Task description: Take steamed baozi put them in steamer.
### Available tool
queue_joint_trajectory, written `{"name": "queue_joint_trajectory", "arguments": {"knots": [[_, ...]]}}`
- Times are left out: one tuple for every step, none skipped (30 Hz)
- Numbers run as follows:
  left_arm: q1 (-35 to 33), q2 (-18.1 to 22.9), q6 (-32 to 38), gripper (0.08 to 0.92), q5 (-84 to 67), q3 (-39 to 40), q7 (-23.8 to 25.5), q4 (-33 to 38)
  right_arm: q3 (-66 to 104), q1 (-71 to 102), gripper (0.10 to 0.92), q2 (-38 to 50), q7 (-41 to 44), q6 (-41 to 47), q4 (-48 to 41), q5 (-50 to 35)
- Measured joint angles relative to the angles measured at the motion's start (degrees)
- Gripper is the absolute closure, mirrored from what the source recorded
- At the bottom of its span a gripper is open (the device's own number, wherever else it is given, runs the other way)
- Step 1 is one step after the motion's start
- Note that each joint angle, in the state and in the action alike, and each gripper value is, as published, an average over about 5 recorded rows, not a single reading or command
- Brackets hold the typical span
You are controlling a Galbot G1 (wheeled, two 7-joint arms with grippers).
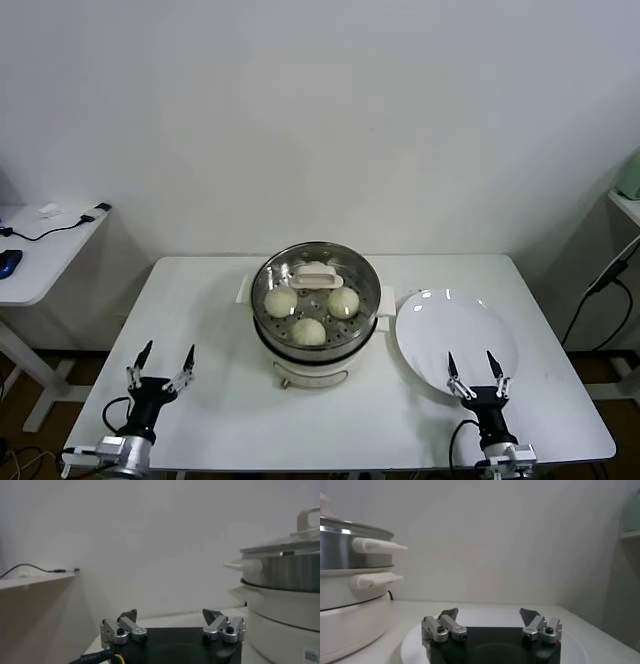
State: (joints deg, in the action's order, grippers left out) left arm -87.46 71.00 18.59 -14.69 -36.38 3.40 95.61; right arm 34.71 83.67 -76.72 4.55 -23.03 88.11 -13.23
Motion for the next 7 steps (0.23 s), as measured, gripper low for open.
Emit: {"name": "queue_joint_trajectory", "arguments": {"knots": [[-0.16,0.03,0.24,0.177,-0.27,0.0,0.13,-0.17,-0.01,0.02,0.203,0.02,0.01,-0.01,0.02,-0.03],[-0.31,0.06,0.44,0.177,-0.52,0.0,0.25,-0.3,-0.02,0.05,0.203,0.05,0.01,-0.02,0.04,-0.06],[-0.43,0.08,0.63,0.177,-0.75,0.01,0.35,-0.41,-0.03,0.07,0.203,0.09,0.01,-0.03,0.04,-0.09],[-0.53,0.1,0.8,0.177,-0.95,0.03,0.43,-0.5,-0.04,0.1,0.203,0.12,0.01,-0.04,0.05,-0.12],[-0.59,0.13,0.97,0.177,-1.14,0.06,0.52,-0.58,-0.04,0.13,0.203,0.16,0.01,-0.05,0.04,-0.15],[-0.63,0.14,1.05,0.177,-1.24,0.07,0.55,-0.62,-0.04,0.15,0.203,0.17,0.01,-0.06,0.04,-0.16],[-0.65,0.15,1.13,0.177,-1.32,0.09,0.59,-0.66,-0.04,0.16,0.203,0.19,0.01,-0.06,0.03,-0.18]]}}
